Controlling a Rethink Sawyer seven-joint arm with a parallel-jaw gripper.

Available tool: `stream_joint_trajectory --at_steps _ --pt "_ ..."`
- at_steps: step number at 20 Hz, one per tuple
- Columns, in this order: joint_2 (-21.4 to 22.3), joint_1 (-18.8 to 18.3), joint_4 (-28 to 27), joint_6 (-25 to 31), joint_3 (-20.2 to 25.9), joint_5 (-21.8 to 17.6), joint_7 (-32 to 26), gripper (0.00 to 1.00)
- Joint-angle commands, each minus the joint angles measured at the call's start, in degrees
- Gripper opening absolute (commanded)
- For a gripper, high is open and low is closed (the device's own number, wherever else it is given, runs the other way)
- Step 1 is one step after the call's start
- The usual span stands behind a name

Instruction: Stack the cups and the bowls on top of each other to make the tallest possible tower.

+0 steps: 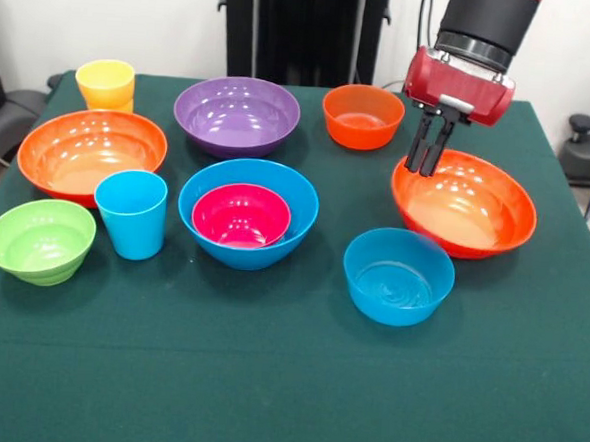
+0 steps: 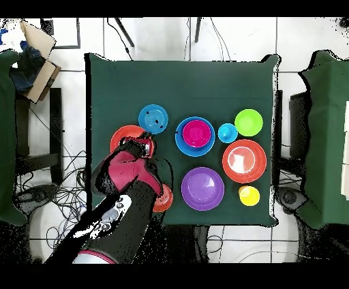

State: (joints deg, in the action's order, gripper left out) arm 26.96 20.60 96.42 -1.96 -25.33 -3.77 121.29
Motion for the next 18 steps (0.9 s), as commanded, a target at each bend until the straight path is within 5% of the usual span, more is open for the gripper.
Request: stream_joint_trajectory --at_steps 1,6,7,18 --pt "2.28 -2.17 2.33 6.79 10.06 -4.47 0.42 0.00" --pt "2.08 -2.10 2.27 6.29 9.99 -4.73 0.92 0.00" --pt "1.80 -1.97 2.02 6.17 9.73 -4.74 0.98 1.00" --pt "1.42 -1.88 1.87 4.62 9.46 -4.75 1.51 1.00"
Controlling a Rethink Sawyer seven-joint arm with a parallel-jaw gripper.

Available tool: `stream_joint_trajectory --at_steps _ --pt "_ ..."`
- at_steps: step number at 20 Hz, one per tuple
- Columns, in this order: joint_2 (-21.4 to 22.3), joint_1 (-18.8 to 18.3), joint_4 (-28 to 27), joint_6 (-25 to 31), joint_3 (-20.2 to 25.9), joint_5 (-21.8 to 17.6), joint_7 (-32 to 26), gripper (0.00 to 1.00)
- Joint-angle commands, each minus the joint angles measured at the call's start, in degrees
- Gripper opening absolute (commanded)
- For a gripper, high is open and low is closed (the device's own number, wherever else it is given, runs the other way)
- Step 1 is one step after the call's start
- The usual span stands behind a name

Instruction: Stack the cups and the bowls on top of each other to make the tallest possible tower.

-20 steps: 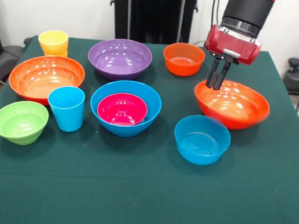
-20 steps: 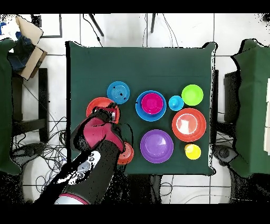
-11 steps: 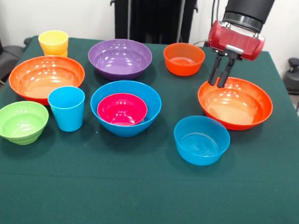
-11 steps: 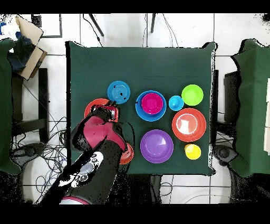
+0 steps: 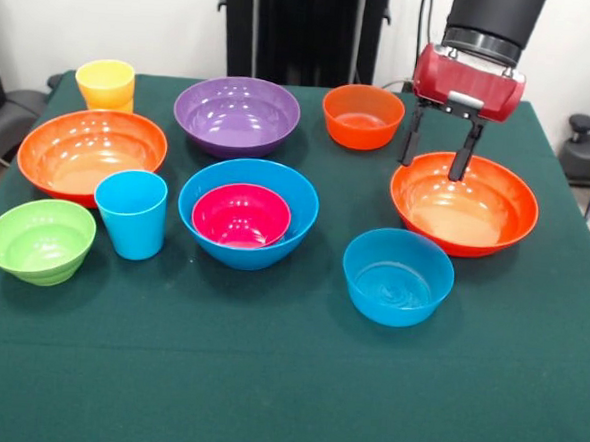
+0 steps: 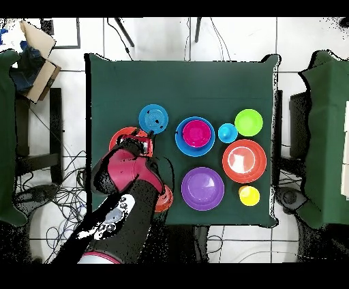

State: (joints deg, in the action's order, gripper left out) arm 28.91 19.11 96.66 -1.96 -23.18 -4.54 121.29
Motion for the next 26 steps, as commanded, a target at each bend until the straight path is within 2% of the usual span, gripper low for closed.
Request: stream_joint_trajectory --at_steps 1,2,4,6,8,12,19,24,26 --pt "-0.07 -1.47 2.26 3.33 8.63 -4.56 1.57 1.00" --pt "2.32 -7.78 5.27 -1.52 16.45 -7.87 1.86 1.00" --pt "5.60 -17.72 9.47 -4.08 29.03 -13.55 1.50 1.00" --pt "7.51 -24.85 12.25 -2.98 38.35 -17.35 0.23 1.00" --pt "8.59 -29.09 13.96 -3.06 43.54 -20.01 0.46 1.00" --pt "9.28 -34.23 15.70 -4.65 49.49 -23.87 1.49 1.00" --pt "10.73 -33.33 15.49 -2.24 47.49 -22.99 2.04 1.00" --pt "8.71 -19.25 7.27 4.14 30.33 -19.84 1.80 1.00" --pt "7.22 -16.53 5.12 5.25 26.90 -18.95 2.34 1.00"
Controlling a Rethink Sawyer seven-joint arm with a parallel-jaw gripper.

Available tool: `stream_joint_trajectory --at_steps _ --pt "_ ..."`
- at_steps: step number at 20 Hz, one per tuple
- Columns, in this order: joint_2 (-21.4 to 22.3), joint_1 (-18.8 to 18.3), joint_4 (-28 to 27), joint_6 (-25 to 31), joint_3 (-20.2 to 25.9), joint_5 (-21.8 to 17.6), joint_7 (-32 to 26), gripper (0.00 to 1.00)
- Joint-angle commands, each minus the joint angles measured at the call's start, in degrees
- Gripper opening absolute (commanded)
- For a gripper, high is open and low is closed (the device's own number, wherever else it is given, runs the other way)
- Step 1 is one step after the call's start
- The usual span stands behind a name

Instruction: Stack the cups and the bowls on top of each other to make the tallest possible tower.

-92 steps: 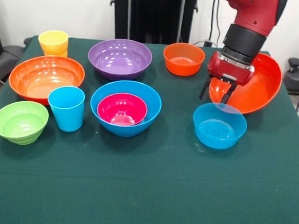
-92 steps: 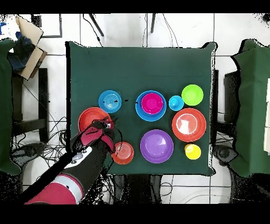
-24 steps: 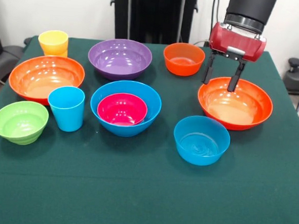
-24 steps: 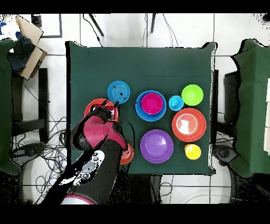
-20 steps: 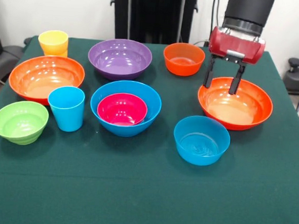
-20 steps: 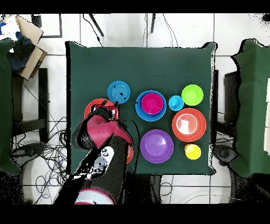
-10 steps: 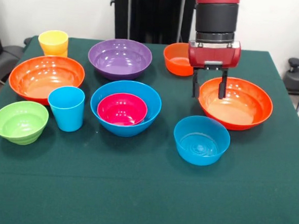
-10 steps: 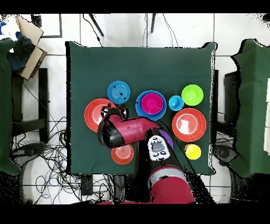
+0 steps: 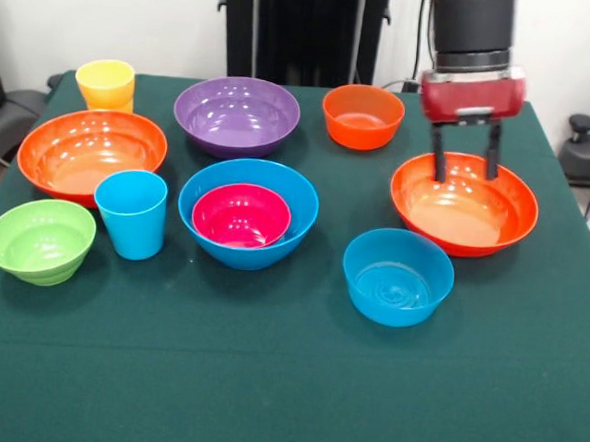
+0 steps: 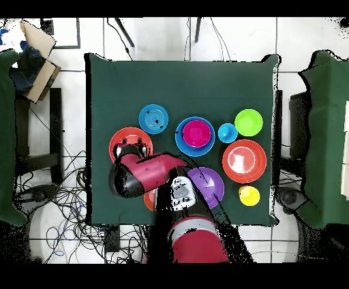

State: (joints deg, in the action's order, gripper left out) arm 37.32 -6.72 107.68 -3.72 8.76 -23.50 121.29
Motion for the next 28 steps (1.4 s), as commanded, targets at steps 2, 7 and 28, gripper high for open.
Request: stream_joint_trajectory --at_steps 2,7,28 --pt "-1.52 9.82 -6.09 6.95 -5.94 0.45 2.58 1.00" --pt "1.93 11.32 -3.48 8.79 -8.28 0.95 2.91 1.00" --pt "11.16 -8.64 3.73 18.65 6.74 -7.89 -8.88 1.00"
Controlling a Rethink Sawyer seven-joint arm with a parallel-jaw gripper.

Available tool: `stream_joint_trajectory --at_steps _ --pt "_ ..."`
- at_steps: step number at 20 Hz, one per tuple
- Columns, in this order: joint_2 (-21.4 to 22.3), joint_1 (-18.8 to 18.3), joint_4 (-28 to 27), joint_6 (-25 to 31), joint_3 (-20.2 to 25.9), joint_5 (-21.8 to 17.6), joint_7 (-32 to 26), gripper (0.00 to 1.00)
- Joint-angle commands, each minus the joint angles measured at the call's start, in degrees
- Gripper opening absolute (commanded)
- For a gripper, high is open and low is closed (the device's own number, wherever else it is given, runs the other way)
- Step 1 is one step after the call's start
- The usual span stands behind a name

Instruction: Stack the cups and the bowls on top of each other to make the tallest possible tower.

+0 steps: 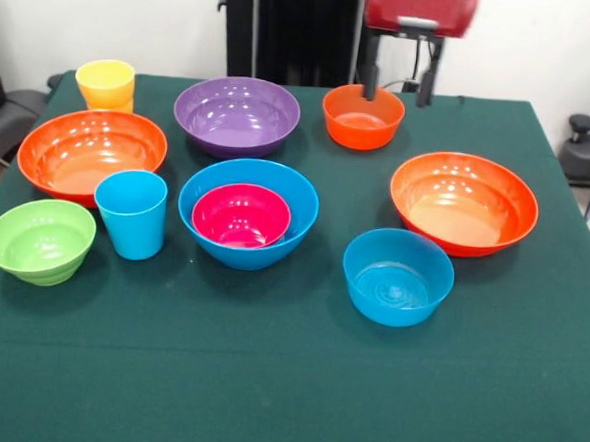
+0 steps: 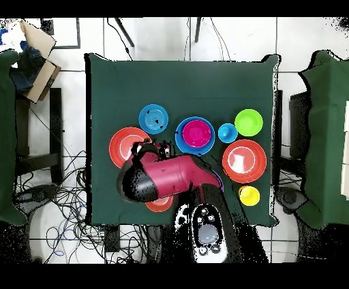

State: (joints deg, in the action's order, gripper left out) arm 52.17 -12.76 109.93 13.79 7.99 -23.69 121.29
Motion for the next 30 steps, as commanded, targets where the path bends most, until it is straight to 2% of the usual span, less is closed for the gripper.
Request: stream_joint_trajectory --at_steps 1,4,11,17,21,26,30 --pt "-4.95 -2.10 0.69 0.12 6.90 -8.56 -8.01 1.00" --pt "-9.08 0.00 -2.38 -3.21 4.20 -10.97 -5.07 1.00" --pt "-9.83 0.94 -3.75 -2.60 3.77 -12.43 -3.32 1.00" --pt "-11.08 2.64 -5.65 -1.95 3.08 -12.27 -1.81 1.00" --pt "-13.26 3.29 -8.05 -1.90 2.53 -12.41 -1.84 1.00" --pt "-16.10 7.03 -11.50 -1.90 -0.45 -11.75 0.58 1.00" --pt "-18.82 7.51 -13.76 -3.03 -1.11 -11.77 0.44 1.00"
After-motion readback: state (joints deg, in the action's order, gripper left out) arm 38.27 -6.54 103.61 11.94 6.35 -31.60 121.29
